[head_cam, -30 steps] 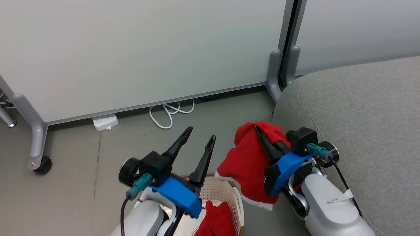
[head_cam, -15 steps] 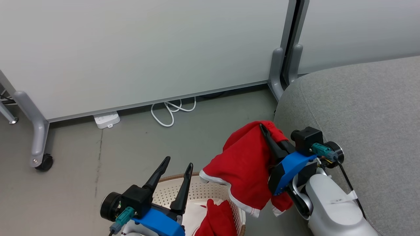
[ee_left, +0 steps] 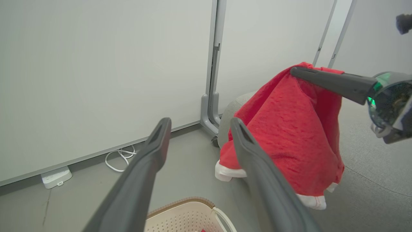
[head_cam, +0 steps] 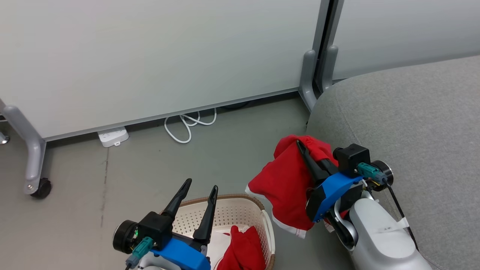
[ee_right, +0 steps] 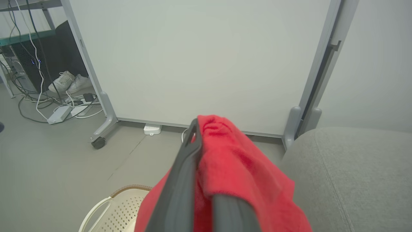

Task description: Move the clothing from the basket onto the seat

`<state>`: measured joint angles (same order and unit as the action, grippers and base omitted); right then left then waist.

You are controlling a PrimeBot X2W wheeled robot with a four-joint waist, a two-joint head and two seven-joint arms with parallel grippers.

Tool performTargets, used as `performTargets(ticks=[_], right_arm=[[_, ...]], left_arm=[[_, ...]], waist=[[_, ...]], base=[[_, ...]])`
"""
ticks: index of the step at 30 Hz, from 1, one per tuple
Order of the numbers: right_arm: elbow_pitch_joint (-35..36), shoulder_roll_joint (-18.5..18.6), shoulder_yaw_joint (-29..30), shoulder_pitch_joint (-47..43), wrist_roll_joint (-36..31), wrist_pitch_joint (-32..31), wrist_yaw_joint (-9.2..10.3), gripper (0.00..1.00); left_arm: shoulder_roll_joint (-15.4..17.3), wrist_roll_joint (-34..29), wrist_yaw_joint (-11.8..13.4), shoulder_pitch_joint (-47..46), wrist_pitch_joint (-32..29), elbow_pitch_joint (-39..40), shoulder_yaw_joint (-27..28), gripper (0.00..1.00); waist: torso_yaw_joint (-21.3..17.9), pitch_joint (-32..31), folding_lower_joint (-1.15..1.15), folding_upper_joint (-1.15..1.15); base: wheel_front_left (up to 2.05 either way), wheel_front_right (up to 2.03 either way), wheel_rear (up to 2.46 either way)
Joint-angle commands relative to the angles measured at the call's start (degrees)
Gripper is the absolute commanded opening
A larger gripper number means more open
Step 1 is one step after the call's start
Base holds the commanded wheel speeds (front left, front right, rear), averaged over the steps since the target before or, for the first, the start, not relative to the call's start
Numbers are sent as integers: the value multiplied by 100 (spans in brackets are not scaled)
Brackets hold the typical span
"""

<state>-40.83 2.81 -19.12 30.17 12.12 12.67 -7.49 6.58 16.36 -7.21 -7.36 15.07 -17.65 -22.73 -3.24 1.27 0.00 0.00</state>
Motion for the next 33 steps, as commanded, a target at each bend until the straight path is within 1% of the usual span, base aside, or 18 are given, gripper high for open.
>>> performTargets(ticks=[1,7,8,23,28,33], right_arm=[[48,15,7,-52,-21,-14,-2,0],[125,14,53,-8,-20,-15,-1,0],[125,14,53,-8,-20,-15,-1,0],[212,11,73,85,47,23,-2,0],[221,10,67,52,61,47,-2,0],[234,10,47,30,112,65,-2,0]], left_arm=[[-11,-20,-34,-16,15,27,3,100],[29,21,-36,-151,15,46,-89,100],[29,21,-36,-151,15,46,-89,100],[154,23,-25,-333,15,46,-143,100],[180,-1,-25,-362,15,32,-145,100],[212,-19,-25,-375,15,15,-168,100]], waist=[[-114,51,0,0],[-525,181,0,0],[-525,181,0,0],[-1673,412,0,0],[-1952,459,0,0],[-2146,507,0,0]], base=[[0,0,0],[0,0,0],[0,0,0],[0,0,0],[0,0,0],[0,0,0]])
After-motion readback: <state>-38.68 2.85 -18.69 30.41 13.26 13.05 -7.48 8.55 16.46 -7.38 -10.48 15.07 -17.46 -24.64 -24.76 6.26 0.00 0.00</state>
